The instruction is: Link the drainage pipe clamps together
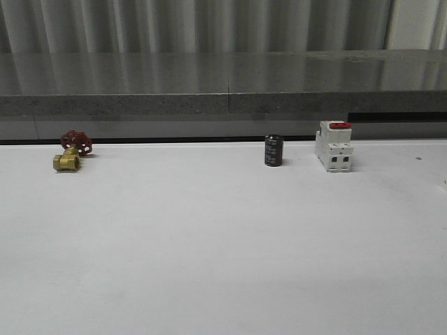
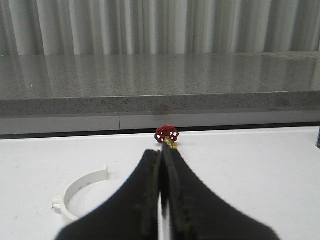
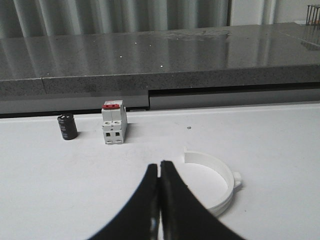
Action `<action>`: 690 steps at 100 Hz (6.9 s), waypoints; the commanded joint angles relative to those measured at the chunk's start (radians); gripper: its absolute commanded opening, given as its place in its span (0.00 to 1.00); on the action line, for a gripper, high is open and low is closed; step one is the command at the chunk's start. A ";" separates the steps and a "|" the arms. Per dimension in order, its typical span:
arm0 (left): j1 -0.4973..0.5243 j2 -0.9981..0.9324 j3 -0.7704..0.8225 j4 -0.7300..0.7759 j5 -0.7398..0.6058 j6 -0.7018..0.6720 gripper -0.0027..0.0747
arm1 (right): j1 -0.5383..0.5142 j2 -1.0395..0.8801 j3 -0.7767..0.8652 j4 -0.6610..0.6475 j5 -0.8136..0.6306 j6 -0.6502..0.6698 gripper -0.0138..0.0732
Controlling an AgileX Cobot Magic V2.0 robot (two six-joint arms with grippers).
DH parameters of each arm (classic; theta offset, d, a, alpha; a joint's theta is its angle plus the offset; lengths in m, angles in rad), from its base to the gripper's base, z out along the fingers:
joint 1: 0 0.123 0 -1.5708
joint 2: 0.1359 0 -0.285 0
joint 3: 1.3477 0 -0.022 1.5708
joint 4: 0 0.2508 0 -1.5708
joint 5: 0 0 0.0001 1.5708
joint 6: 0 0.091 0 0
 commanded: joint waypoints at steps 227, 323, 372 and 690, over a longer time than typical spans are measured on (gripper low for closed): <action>0.004 0.718 -0.724 -0.117 0.679 -0.008 0.74 | 0.002 -0.019 -0.017 0.000 -0.083 -0.006 0.08; 0.401 1.707 -1.225 -0.217 0.641 0.306 0.74 | 0.002 -0.019 -0.017 0.000 -0.083 -0.006 0.08; 0.403 1.851 -1.262 -0.198 0.545 0.362 0.74 | 0.002 -0.019 -0.017 0.000 -0.083 -0.006 0.08; -0.346 1.860 -1.275 -0.150 0.502 -0.276 0.11 | 0.002 -0.019 -0.017 0.000 -0.083 -0.006 0.08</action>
